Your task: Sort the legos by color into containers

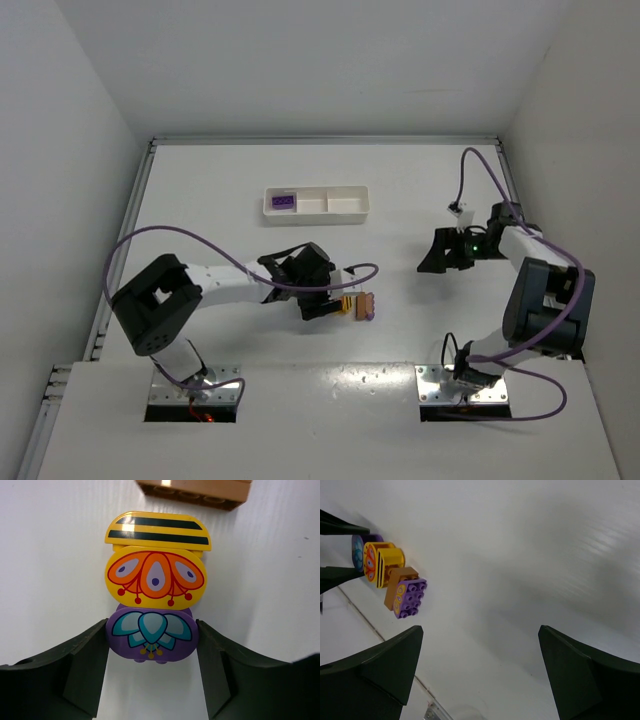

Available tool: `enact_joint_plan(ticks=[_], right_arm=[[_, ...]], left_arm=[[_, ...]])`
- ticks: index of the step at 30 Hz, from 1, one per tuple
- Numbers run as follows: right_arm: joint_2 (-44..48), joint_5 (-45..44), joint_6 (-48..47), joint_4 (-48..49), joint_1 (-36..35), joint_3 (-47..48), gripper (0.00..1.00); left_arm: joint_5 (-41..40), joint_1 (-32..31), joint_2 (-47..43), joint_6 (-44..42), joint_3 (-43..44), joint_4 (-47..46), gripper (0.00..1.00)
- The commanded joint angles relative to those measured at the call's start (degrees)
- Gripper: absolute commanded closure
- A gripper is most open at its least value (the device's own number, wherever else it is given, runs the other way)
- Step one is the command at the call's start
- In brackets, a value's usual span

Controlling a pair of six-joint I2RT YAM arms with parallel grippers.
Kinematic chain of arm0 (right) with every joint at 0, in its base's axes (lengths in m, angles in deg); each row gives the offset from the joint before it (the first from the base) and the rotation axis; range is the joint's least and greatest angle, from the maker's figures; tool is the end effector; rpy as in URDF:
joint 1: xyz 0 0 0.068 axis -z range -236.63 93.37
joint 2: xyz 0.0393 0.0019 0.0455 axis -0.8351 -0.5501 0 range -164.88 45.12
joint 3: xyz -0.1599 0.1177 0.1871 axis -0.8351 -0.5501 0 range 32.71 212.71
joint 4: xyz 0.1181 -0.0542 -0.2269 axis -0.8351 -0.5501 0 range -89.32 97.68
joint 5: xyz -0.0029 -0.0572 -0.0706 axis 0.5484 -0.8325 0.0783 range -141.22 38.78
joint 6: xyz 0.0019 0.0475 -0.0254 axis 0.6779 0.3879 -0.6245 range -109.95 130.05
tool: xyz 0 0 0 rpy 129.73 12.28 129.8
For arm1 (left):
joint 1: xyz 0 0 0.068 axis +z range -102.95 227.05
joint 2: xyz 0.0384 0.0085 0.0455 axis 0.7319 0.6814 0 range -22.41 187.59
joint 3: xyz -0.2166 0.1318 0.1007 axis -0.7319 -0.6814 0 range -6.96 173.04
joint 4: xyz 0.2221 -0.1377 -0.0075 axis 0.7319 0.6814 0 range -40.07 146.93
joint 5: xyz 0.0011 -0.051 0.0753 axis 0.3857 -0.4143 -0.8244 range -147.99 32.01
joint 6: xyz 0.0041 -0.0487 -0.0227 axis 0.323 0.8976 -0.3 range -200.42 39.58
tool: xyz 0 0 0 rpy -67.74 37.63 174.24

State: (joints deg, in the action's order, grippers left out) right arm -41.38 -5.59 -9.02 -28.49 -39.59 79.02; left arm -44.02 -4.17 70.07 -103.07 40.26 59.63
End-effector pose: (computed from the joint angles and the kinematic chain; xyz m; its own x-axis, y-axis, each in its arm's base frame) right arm 0.2495 -0.0499 0.1686 -0.8925 0.0344 -0.4498 -0.2622 0.7717 0.5794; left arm 0.1867 -0.2461 0.1566 -0.1485 0.7815 -0.6060 0.9758 0.2154 0.0386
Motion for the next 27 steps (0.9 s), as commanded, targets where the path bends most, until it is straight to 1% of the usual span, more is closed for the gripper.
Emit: enact_joint_plan(ticks=[1,5,7,11,14,15,17,21,27], right_arm=[[-2.3,4.5,0.3,-0.5,-2.4,3.4,0.01],[-5.0,11.5,0.3,-4.1,-5.5,6.3,0.01],[-7.8,14.4,-2.5,-8.0,-6.7,7.7,0.01],[-12.9,19.6,-7.7,-13.7,-9.0,10.5,0.01],[-14.0,22.1,-12.7,-17.2,-9.6,11.0,0.01],[-14.6,22.7,-14.7,-18.4,-9.6,11.6,0.01],[-14.6,23.4,-19.6,-21.1,-10.1,11.6,0.01],[-14.6,23.9,-23.3,-23.9,-10.6,11.6,0.01],[-17.9,25.7,-28.1,-28.9,-11.8,13.5,0.02]], left_arm=[[-6.6,-0.6,-4.0,2.6,-2.1,-3.8,0.72],[-9.8,-0.1,-8.1,3.7,-4.2,-7.1,0.72],[-11.4,-0.1,-8.7,3.7,-4.2,-7.8,0.73],[-12.0,-0.1,-9.9,3.7,-3.7,-8.3,0.75],[-9.0,-0.1,-9.9,3.1,-1.7,-7.6,0.75],[-8.2,-0.1,-9.9,3.6,-1.1,-7.0,0.76],[-5.4,-0.1,-9.3,4.2,0.2,-6.3,0.76],[-3.6,-0.1,-7.5,6.1,4.3,-5.7,0.76],[-3.0,-0.6,-5.4,7.2,8.8,-5.1,0.76]])
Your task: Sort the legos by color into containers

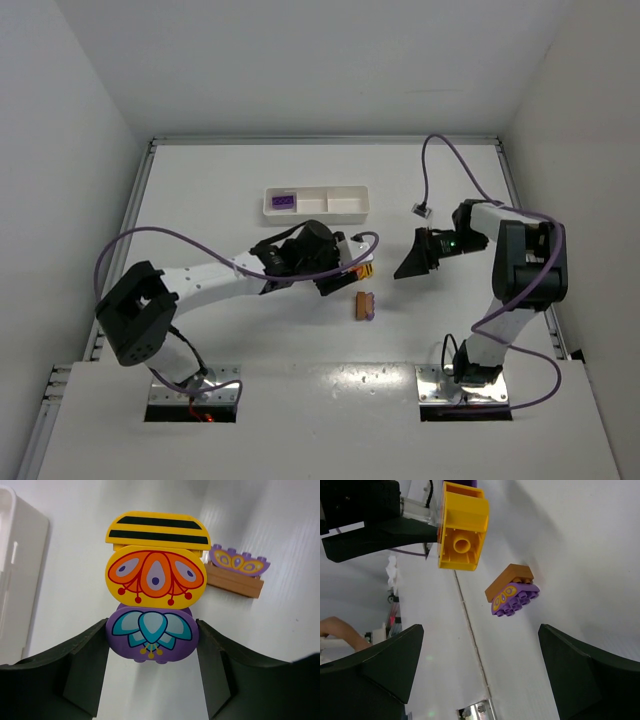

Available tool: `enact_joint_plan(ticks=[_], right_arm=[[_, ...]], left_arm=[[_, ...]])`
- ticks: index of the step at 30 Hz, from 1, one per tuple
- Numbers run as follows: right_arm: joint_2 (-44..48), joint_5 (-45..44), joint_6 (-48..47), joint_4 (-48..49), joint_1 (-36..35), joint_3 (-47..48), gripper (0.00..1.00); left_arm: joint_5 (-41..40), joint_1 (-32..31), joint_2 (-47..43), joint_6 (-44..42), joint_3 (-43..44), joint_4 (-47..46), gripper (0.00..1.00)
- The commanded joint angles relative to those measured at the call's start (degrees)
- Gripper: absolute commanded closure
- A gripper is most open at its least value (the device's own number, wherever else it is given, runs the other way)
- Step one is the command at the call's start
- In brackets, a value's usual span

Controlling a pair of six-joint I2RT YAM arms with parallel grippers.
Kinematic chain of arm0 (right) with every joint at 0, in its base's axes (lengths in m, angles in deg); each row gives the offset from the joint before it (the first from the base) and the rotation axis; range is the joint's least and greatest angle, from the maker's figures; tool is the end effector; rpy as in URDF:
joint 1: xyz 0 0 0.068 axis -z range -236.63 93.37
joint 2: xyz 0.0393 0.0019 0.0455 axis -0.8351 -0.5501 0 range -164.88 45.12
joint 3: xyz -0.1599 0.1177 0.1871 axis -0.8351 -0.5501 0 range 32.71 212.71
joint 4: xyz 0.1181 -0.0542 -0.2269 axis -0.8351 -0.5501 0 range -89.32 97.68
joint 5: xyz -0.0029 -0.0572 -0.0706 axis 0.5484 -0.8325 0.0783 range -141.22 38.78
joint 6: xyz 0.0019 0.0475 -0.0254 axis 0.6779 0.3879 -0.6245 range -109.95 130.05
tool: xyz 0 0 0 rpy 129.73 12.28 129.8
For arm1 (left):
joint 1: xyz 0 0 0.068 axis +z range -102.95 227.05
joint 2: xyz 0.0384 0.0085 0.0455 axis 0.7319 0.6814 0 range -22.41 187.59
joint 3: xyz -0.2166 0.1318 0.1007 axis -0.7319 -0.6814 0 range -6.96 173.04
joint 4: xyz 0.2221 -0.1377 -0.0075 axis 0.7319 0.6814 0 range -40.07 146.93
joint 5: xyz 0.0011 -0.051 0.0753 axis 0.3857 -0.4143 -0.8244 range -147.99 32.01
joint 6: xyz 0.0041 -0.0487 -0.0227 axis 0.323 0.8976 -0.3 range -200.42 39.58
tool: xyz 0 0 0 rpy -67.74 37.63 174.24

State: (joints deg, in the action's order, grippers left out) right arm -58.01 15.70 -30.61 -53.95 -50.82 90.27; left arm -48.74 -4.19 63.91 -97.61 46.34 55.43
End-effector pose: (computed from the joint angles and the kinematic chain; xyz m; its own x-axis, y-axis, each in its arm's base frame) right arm 0.2703 0.0054 0.1535 -0.9231 -0.1630 -0.3483 -0.3839 0.3380 0.8593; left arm 0.1999 -0.2582 0.2258 -0.1218 0.6176 -0.7770 0.9257 0.3530 0.1355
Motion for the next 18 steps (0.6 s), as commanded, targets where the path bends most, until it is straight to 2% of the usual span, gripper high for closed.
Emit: enact_joint_plan(ticks=[1,10,18], right_arm=[[-1.8,5.0,-7.4,-3.9,-0.5,2.8,0.02],[-2.3,6.0,-8.9,-6.7,-0.5,3.3,0.03],[-6.5,6.6,-12.3,-10.3,-0.5,5.1,0.05]], left_arm=[[1.7,-1.1,1.3,1.7,2.7,-0.9,0.76],[1.1,-4.3,5.3,2.8,6.6,-0.9,0.76],[-0.6,-6.8,7.3,2.2,9.5,-0.9,0.76]])
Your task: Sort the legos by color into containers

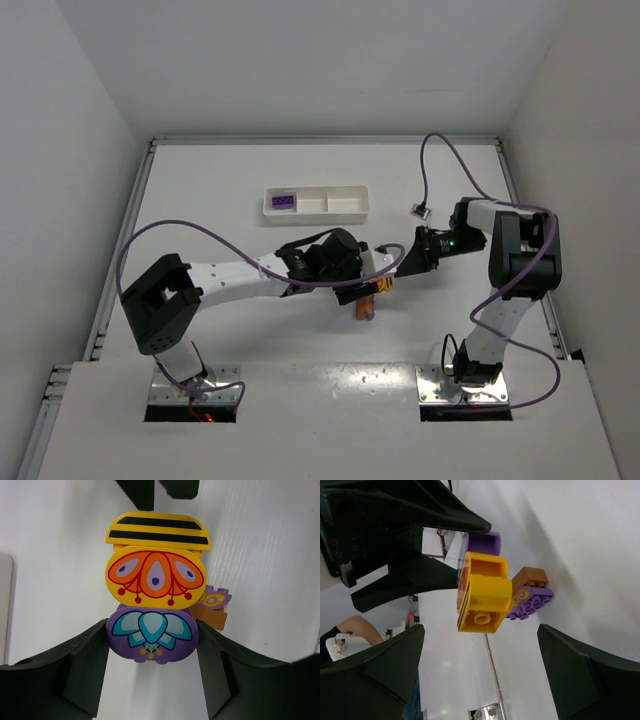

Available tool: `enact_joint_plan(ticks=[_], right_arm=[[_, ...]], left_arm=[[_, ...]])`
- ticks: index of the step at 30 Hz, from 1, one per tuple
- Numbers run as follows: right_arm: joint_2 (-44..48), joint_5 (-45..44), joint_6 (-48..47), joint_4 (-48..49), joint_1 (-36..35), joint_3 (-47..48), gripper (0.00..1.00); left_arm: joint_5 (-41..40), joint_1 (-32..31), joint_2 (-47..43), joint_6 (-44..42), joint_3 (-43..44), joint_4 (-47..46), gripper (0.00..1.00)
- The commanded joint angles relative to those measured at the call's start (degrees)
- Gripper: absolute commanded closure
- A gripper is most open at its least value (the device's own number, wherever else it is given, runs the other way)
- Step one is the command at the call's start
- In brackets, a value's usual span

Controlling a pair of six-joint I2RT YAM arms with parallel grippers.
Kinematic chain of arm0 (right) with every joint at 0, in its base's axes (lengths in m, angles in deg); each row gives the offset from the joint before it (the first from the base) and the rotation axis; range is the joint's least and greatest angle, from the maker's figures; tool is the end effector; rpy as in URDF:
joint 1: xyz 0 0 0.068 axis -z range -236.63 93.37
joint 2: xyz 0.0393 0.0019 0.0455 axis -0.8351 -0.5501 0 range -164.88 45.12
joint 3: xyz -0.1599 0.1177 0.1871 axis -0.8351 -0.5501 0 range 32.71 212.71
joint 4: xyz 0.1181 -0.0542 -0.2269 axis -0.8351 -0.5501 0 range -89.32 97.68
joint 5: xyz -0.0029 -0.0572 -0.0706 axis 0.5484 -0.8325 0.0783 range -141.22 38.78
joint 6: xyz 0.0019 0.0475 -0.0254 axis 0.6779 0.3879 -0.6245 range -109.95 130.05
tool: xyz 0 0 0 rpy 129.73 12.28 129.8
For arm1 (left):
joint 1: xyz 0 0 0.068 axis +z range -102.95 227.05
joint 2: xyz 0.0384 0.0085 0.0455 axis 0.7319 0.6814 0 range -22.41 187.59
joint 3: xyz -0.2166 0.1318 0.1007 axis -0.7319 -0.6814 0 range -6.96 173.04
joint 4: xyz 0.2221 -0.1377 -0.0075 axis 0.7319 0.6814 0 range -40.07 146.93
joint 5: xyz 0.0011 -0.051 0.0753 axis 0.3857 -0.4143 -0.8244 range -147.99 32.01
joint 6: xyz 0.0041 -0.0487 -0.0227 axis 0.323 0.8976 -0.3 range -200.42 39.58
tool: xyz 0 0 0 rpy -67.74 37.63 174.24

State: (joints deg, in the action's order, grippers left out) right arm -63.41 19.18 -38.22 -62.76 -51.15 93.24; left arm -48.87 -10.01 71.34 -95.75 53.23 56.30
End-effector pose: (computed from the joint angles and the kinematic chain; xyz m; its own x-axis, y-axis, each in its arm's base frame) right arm 0.2735 0.0074 0.1462 -0.9398 -0.1615 -0.3012 -0.3347 0.2565 0.9068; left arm 0.1900 -0.3038 0.2214 -0.1001 0.6345 -0.7664 0.9552 0.2769 0.1045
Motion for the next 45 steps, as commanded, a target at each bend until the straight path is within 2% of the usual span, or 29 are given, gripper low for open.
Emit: enact_joint_plan(ticks=[1,10,18,19,20,22,23,29,33,41,44,45], right_arm=[[-1.9,3.1,-5.2,-2.4,-0.2,2.1,0.06],[-2.9,3.6,-6.5,-4.0,-1.3,3.2,0.18],[-4.1,2.6,-6.5,-5.1,-3.0,3.7,0.45],[-4.6,2.6,-7.0,-5.1,-3.0,4.3,0.51],[-4.6,2.6,-7.0,-5.7,-3.0,4.3,0.65],[-4.6,2.6,-7.6,-5.7,-3.5,4.3,0.82],[-4.6,2.6,-7.6,-5.7,-3.5,4.3,0.99],[-2.7,3.1,-8.2,-6.7,-0.8,6.8,1.0],[-0.6,3.1,-8.2,-7.3,1.4,9.7,1.0],[1.3,1.9,-4.0,-10.2,2.6,24.3,1.0],[5.0,-1.6,4.1,-4.5,1.7,29.4,1.0],[7.2,-5.7,13.2,4.9,0.7,29.4,1.0]], left_arm=[[-0.5,-1.5,0.5,0.4,2.7,-1.8,0.76],[-1.7,-2.5,2.0,-0.7,4.3,-1.8,0.76],[-2.8,-2.5,3.1,-1.2,5.5,-1.8,0.76],[-2.8,-2.5,3.1,-1.2,5.5,-1.8,0.76],[-2.8,-2.5,3.1,-1.2,5.5,-1.8,0.76],[-3.3,-2.5,3.1,-1.2,5.5,-1.8,0.76],[-3.3,-2.5,3.1,-1.2,5.5,-1.8,0.76],[-3.9,-2.5,-0.8,-1.2,0.2,-1.8,0.79],[-3.9,-0.3,-4.8,-0.7,-3.9,-0.8,0.79],[-4.9,4.8,-11.3,-0.7,-8.6,0.9,0.79],[-4.2,8.4,-12.8,0.8,-8.6,0.9,0.79],[-3.6,9.3,-12.8,1.7,-8.6,1.4,0.79]])
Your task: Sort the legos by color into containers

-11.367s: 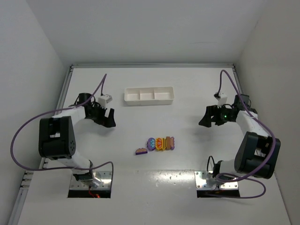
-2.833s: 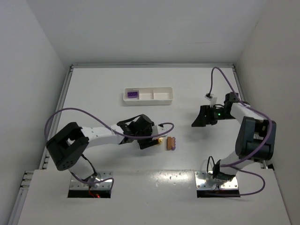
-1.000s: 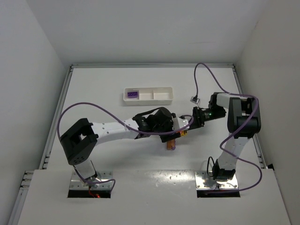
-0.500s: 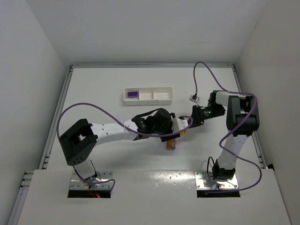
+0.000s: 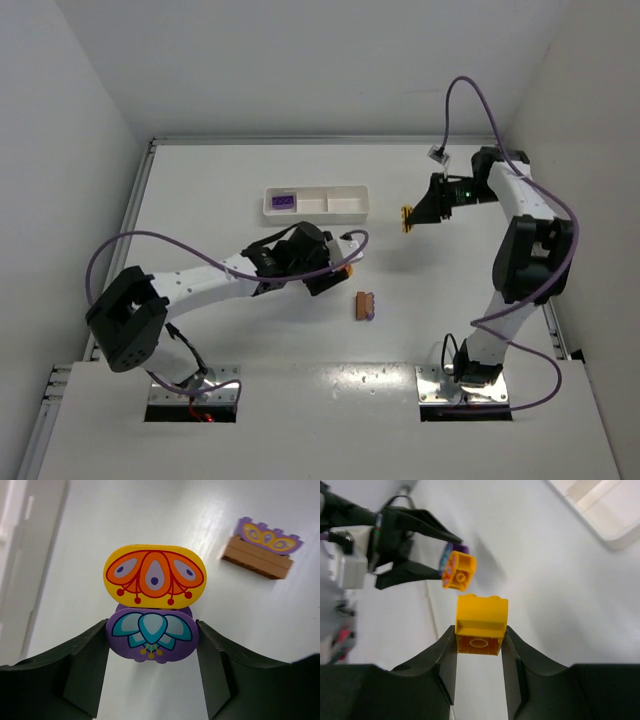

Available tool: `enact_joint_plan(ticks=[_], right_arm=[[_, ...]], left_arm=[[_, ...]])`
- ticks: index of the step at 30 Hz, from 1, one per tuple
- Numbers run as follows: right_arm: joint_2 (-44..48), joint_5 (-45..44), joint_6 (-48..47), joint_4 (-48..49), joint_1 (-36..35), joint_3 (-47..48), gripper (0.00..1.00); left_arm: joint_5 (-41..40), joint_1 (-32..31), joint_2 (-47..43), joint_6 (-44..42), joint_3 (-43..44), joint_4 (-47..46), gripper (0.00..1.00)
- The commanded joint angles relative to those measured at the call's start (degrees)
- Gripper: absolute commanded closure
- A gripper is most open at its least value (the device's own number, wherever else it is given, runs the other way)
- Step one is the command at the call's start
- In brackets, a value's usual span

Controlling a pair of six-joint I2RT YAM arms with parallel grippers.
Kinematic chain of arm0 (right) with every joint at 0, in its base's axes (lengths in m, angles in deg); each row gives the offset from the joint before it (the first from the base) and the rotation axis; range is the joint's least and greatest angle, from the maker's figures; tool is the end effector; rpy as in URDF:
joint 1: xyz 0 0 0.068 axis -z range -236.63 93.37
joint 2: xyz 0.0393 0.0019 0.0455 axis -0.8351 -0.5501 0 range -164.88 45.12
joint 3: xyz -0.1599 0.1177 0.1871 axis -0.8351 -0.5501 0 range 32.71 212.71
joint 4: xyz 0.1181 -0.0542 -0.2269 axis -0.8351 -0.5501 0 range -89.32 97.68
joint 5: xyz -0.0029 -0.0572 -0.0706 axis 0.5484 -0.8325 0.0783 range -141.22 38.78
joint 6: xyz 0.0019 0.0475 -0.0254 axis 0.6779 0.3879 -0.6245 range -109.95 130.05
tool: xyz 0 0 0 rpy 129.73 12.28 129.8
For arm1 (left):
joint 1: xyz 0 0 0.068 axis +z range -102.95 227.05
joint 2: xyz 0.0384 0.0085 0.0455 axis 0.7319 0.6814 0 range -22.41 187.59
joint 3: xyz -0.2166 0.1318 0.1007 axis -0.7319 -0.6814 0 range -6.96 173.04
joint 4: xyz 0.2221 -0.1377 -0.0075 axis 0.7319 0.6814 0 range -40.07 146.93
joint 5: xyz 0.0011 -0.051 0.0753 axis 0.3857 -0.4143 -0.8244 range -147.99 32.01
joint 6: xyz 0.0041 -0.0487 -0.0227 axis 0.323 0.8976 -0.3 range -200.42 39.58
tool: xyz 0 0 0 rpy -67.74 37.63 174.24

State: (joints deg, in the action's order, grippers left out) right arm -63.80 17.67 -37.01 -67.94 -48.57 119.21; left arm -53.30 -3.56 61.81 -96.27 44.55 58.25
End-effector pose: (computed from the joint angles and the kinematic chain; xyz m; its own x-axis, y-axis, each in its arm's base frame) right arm 0.3442 -0.0152 0.2392 -0.7994 -0.1532 -0.5809 -0.5953 0.3321 0.7316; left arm 0.1973 -0.2450 0.2224 -0.1797 0.6478 -0.7403 0.8925 0.4239 0.1543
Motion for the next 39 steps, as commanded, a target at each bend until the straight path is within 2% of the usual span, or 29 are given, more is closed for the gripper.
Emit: enact_joint_plan(ticks=[1,2,3,5,7,12,17,28,33,39], right_arm=[[10.3,-7.2,18.0,16.8,-2.7,2.0,1.0],[13.4,-11.4,23.9,24.0,-3.8,0.3,1.0],[19.7,-20.7,32.6,36.9,-6.6,-4.0,1.0],[23.8,-28.4,36.5,45.2,-9.5,-7.7,1.0],[22.6,-34.2,40.0,48.5,-12.3,-6.1,1.0],[11.5,-36.9,49.7,51.0,-13.9,4.8,1.0],[3.9,-43.9,50.3,53.0,-19.3,10.3,1.0],[-8.5,-46.1,55.1,55.6,-26.2,20.1,1.0],[-10.7,-50.0,53.3,55.6,-30.5,20.1,1.0],[-12.6,-55.9,54.5,55.1,-30.5,19.5,1.0]], left_arm=[[0.8,3.8,-3.8,2.2,0.7,-0.5,0.79],[1.5,5.6,-3.8,2.9,1.3,0.1,0.79],[2.0,6.5,-4.4,3.6,1.3,0.1,0.79],[2.0,9.3,-4.4,4.4,1.9,0.7,0.79],[3.4,11.4,-5.6,5.4,2.6,0.7,0.79],[5.1,17.0,-6.8,7.5,3.2,1.9,0.79],[5.7,20.3,-8.4,8.0,3.2,3.1,0.79],[9.6,28.1,-8.9,9.1,3.2,3.6,0.79],[11.5,30.0,-8.9,9.1,2.6,3.6,0.79],[12.7,30.6,-8.9,9.6,2.1,3.1,0.79]])
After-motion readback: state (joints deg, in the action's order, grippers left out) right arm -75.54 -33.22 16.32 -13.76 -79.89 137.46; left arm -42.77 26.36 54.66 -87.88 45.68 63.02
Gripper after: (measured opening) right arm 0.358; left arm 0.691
